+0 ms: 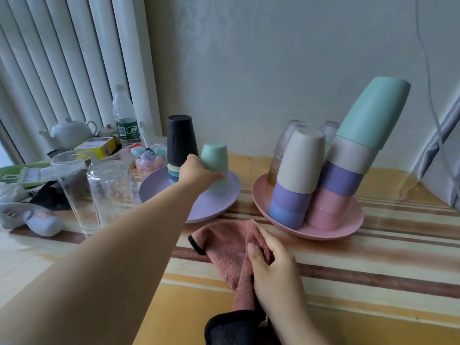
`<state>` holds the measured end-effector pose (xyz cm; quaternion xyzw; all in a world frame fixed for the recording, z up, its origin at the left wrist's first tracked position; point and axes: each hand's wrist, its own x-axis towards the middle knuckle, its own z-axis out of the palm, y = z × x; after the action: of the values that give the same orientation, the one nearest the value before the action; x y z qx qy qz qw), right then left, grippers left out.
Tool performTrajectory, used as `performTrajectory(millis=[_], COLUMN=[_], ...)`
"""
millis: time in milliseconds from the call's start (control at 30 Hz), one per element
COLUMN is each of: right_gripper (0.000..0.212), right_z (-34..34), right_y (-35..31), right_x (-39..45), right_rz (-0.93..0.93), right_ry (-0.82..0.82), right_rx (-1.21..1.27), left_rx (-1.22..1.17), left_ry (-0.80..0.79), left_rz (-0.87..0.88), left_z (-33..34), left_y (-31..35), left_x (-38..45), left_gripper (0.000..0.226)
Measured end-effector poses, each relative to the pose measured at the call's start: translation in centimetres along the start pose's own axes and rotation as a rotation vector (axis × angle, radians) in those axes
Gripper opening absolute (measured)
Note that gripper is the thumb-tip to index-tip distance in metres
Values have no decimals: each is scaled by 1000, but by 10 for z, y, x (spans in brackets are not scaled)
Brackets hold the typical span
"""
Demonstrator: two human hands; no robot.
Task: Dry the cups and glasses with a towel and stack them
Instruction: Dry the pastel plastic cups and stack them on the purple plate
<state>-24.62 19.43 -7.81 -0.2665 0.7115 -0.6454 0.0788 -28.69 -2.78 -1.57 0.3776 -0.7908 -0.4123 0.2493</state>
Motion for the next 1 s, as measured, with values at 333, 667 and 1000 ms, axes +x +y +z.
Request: performTrajectory(millis=[333, 667, 1000], right_gripper=[42, 38, 34], right_z=[1, 1, -17], right_y=[5, 5, 3], right_x=[0, 0, 13], right_rz=[-6, 6, 7], right_ry=[-7, -13, 271], right_rx=[-16, -17, 25], left_rx=[125, 308, -26], left_ry=[26, 73, -60], left_rz=[37, 18, 491], left_z=[24, 26, 29], left_y=[-11, -8, 41], left_x=[11, 3, -61], left_gripper=[64, 57, 39])
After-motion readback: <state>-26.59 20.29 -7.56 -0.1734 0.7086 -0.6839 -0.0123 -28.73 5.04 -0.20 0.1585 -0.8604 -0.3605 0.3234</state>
